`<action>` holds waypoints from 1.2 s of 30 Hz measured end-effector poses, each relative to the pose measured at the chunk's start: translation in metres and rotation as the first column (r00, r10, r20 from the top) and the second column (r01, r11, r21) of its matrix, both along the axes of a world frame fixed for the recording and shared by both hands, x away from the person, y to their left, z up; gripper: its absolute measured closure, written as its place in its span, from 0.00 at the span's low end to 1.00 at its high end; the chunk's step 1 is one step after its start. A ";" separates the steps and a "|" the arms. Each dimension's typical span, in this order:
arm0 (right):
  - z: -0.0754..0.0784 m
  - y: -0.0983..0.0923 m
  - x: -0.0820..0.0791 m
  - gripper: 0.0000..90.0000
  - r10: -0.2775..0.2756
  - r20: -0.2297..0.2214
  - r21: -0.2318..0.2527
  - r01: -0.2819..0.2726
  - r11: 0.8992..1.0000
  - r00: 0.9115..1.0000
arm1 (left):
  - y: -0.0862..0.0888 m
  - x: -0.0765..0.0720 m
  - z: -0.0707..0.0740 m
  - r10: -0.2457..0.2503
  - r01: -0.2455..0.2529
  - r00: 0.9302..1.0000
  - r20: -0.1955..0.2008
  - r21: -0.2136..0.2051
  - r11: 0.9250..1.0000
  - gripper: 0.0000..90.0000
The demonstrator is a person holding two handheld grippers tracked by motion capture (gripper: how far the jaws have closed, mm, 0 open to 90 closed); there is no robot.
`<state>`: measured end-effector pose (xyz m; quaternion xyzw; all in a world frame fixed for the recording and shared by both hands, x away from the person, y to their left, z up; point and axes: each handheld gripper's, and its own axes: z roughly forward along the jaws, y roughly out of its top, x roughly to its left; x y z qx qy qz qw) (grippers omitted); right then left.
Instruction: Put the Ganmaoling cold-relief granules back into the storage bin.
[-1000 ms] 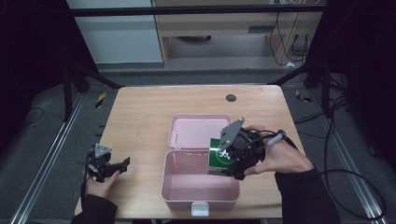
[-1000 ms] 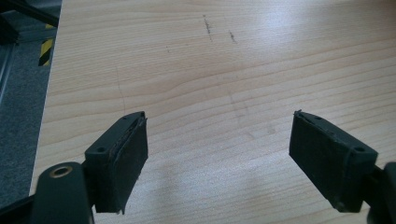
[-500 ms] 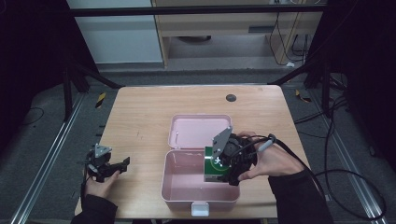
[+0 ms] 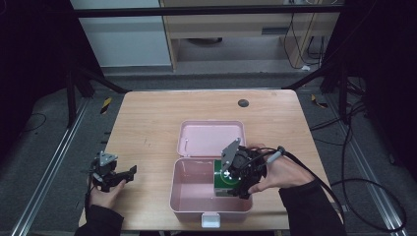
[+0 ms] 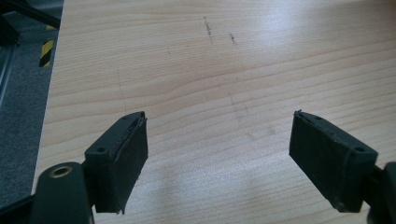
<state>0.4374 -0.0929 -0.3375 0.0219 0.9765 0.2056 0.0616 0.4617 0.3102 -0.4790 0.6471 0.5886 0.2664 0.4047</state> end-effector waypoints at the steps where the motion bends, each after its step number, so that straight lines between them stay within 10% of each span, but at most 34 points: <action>1: -0.002 -0.001 0.000 0.18 -0.003 -0.007 0.003 0.003 1.000 1.000 | 0.000 0.000 0.000 0.000 0.000 1.000 0.000 0.000 1.000 0.21; 36: -0.052 0.003 0.008 0.17 0.017 -0.046 -0.077 -0.021 0.997 0.999 | 0.000 0.000 0.000 -0.001 0.001 1.000 -0.001 0.001 1.000 0.21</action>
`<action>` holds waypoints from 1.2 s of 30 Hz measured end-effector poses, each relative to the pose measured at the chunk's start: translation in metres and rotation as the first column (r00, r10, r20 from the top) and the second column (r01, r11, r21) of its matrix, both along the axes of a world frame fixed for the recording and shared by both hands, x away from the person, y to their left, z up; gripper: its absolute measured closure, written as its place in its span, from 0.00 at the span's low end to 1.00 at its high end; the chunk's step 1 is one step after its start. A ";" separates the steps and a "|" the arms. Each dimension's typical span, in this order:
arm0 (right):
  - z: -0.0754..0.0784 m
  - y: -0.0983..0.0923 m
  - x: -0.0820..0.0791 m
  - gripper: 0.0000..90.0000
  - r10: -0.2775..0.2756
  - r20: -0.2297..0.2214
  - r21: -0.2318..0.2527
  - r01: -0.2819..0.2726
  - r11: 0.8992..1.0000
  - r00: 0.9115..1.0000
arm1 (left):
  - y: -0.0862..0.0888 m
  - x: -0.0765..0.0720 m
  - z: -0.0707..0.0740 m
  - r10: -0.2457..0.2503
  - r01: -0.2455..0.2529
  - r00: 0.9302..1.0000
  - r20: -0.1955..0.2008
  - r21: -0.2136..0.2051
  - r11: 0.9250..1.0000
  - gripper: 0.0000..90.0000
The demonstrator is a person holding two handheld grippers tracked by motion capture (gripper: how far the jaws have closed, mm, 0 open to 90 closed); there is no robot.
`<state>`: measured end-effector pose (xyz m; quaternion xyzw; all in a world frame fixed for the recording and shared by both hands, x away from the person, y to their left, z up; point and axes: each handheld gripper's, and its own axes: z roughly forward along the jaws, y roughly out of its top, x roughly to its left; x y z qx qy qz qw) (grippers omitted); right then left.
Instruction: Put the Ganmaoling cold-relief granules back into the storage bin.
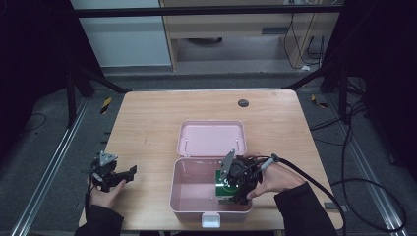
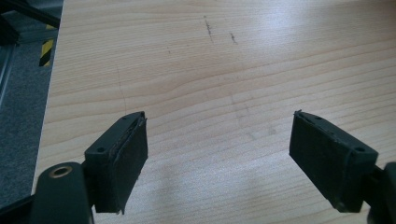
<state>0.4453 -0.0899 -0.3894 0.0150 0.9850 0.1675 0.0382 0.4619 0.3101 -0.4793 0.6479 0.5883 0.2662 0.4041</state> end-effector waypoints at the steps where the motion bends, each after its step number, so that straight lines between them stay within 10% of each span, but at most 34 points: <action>1: 0.000 0.000 0.000 0.17 0.000 0.000 0.000 0.000 1.000 1.000 | 0.000 0.000 0.000 0.000 0.000 1.000 0.000 0.000 1.000 0.21; 10: -0.007 0.003 0.003 0.15 -0.005 -0.007 -0.066 0.005 0.998 1.000 | 0.000 0.000 0.000 -0.002 0.002 1.000 -0.003 0.002 1.000 0.21; 22: 0.025 -0.014 0.005 0.17 -0.087 0.022 0.127 0.084 0.988 0.996 | 0.000 0.000 0.000 -0.002 0.002 1.000 -0.004 0.002 1.000 0.21; 32: 0.057 -0.044 0.002 0.15 -0.238 0.136 0.319 0.185 0.930 0.962 | 0.000 0.000 0.000 0.001 -0.001 1.000 -0.002 0.000 1.000 0.21; 36: 0.061 -0.068 0.001 0.16 -0.330 0.157 0.409 0.243 0.879 0.931 | 0.000 0.000 0.000 0.002 -0.002 1.000 -0.005 0.002 1.000 0.21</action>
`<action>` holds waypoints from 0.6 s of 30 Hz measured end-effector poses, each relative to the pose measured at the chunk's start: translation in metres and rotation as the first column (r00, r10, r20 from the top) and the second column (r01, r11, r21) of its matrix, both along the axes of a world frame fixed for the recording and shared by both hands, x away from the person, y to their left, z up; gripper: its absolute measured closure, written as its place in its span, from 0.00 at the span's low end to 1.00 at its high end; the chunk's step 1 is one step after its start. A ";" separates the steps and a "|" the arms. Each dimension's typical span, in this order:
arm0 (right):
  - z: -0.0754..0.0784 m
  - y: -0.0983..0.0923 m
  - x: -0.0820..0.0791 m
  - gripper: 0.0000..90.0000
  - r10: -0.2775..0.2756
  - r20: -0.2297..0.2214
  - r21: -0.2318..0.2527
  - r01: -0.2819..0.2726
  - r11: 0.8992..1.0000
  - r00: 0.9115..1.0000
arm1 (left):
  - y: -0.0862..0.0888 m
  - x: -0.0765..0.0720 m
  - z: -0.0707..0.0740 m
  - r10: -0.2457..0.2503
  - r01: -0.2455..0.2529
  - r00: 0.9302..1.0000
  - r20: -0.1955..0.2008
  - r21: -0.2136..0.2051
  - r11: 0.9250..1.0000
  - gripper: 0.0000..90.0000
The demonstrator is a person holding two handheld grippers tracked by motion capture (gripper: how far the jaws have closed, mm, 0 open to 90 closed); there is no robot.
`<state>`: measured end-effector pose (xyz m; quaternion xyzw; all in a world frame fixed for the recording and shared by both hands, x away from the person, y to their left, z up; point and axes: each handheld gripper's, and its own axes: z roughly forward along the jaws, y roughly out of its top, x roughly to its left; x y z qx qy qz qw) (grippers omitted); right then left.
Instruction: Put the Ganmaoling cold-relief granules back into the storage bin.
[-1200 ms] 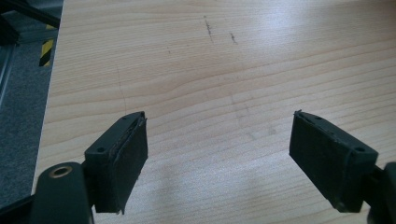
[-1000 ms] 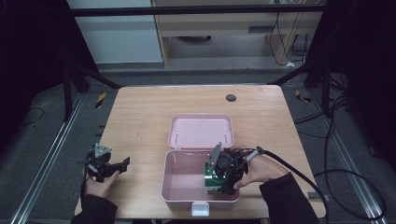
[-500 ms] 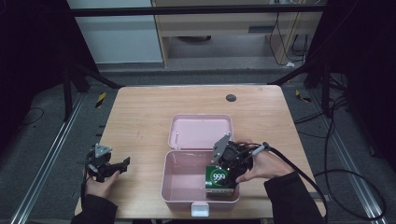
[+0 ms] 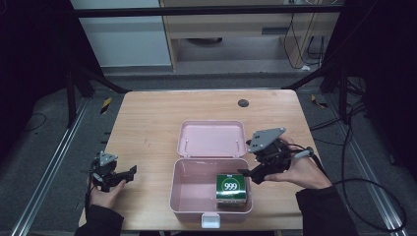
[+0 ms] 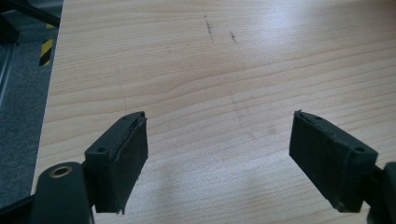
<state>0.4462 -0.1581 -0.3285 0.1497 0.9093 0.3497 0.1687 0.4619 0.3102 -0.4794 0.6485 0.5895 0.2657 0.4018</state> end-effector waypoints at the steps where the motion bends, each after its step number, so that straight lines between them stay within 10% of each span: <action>1: 0.000 -0.004 0.000 0.15 -0.019 0.007 0.014 0.019 1.000 1.000 | 0.000 0.000 0.000 0.000 0.000 1.000 0.000 0.000 1.000 0.21; 8: -0.008 -0.038 -0.001 0.15 -0.197 0.042 0.132 0.190 0.973 0.979 | 0.000 0.000 0.000 0.001 -0.001 1.000 -0.001 0.003 1.000 0.21; 13: -0.030 -0.068 0.001 0.14 -0.370 0.020 0.277 0.351 0.895 0.929 | 0.000 0.000 0.000 0.003 -0.003 1.000 -0.002 0.003 1.000 0.21; 14: -0.030 -0.068 0.001 0.14 -0.370 0.020 0.277 0.351 0.895 0.929 | 0.000 0.000 0.000 0.003 -0.003 1.000 -0.002 0.003 1.000 0.22; 18: -0.052 -0.081 0.003 0.14 -0.489 0.031 0.305 0.458 0.835 0.872 | -0.001 0.000 -0.001 -0.001 0.001 1.000 -0.004 0.006 1.000 0.22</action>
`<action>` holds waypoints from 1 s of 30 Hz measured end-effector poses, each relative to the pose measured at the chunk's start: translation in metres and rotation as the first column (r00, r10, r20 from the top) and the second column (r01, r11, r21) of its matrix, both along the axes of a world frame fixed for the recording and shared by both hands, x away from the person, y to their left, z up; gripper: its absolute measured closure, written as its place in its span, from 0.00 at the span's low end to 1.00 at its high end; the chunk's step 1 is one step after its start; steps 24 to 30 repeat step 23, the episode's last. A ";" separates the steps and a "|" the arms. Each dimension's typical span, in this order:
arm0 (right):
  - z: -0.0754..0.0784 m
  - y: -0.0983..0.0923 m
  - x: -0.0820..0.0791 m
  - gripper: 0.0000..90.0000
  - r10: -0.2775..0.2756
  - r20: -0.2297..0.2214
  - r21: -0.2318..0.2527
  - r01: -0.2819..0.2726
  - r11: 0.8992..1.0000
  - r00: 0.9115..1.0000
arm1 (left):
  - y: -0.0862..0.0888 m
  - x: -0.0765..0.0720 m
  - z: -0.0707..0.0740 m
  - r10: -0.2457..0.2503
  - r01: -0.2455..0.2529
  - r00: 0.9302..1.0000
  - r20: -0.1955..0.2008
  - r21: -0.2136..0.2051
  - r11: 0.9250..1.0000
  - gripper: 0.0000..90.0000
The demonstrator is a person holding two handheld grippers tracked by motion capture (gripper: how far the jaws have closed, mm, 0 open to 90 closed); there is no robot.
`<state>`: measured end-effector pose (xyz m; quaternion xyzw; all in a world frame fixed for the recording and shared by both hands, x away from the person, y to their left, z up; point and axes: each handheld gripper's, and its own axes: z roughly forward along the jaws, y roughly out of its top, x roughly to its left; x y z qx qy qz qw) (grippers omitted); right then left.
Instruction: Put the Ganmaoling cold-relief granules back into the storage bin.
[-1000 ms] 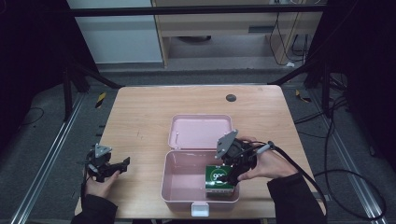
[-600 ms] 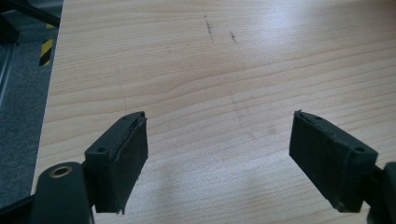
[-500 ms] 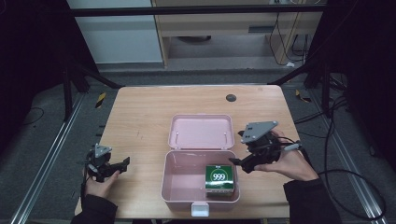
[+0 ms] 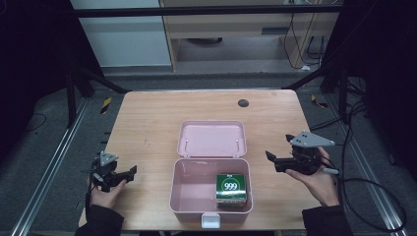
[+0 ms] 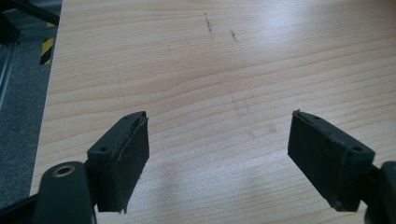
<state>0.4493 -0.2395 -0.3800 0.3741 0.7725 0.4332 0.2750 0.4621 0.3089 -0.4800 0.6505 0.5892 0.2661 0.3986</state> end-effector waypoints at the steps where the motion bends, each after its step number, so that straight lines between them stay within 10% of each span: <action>1: -0.007 -0.004 0.003 0.12 -0.036 -0.008 0.008 0.036 0.999 0.999 | 0.000 0.000 0.000 0.000 0.000 1.000 0.000 0.000 1.000 0.22; 8: -0.039 -0.022 0.014 0.09 -0.183 -0.029 0.074 0.184 0.980 0.983 | 0.001 0.000 -0.001 0.010 -0.010 1.000 -0.006 0.008 1.000 0.26; 19: -0.087 -0.041 0.026 0.08 -0.325 -0.125 -0.005 0.327 0.945 0.937 | 0.003 0.002 -0.003 0.019 -0.019 1.000 -0.014 0.017 1.000 0.28; 30: -0.095 -0.044 0.028 0.07 -0.337 -0.149 -0.025 0.337 0.941 0.929 | 0.004 0.002 -0.004 0.018 -0.018 1.000 -0.013 0.015 1.000 0.26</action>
